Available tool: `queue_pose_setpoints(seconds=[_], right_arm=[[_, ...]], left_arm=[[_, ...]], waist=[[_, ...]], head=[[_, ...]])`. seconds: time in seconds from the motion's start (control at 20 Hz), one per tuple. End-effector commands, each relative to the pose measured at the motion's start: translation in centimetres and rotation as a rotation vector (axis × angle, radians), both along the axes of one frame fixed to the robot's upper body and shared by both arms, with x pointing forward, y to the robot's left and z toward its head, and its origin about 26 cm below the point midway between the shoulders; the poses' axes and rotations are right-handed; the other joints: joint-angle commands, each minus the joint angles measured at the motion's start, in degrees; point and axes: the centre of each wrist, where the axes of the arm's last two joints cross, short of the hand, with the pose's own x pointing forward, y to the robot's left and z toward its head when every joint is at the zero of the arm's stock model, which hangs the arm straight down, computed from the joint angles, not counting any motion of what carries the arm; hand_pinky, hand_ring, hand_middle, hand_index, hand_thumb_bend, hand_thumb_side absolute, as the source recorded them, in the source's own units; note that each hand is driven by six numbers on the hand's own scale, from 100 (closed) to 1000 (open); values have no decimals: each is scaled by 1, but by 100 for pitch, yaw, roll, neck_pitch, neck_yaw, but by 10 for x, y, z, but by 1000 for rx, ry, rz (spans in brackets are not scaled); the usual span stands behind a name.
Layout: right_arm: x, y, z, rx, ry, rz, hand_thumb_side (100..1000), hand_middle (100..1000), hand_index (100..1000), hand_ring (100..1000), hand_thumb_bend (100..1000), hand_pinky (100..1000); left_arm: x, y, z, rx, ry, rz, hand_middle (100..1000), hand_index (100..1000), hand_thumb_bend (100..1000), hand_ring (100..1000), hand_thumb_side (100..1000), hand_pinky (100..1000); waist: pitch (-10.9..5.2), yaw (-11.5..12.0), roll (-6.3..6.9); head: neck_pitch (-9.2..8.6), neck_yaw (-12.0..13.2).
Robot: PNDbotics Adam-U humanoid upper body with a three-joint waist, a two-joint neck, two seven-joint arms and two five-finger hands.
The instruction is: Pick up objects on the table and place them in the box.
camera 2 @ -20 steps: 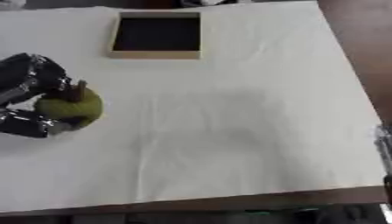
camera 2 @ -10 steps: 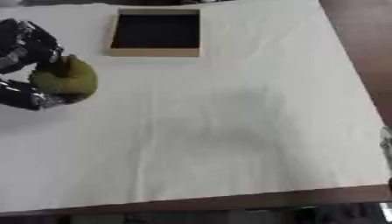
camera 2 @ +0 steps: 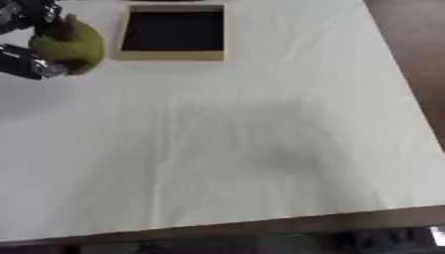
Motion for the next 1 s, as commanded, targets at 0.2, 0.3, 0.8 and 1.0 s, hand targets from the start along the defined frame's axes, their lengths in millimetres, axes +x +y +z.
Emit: queue_pose_setpoints(seconds=[0.2, 0.3, 0.8, 1.0], right_arm=[[1, 3, 12, -6, -46, 28, 479, 574, 724, 669, 100, 742], [2, 4, 14, -5, -51, 37, 478, 574, 724, 669, 100, 741], [6, 11, 18, 13, -64, 81, 470, 574, 723, 669, 100, 740], [7, 14, 18, 20, -67, 93, 464, 573, 723, 669, 100, 740]], left_arm=[[19, 19, 15, -20, -21, 131, 199, 432, 336, 100, 100, 131], [24, 19, 15, -26, -29, 162, 199, 429, 376, 100, 100, 130], [45, -4, 18, -29, -159, 289, 231, 410, 518, 100, 100, 120], [51, -14, 15, -23, -195, 342, 231, 410, 518, 100, 100, 120]], waist=[[-85, -168, -59], [-77, -221, -77], [12, -421, -138], [48, -483, -164]], head=[[29, 368], [-8, 487], [-347, 1018], [-452, 1206]])
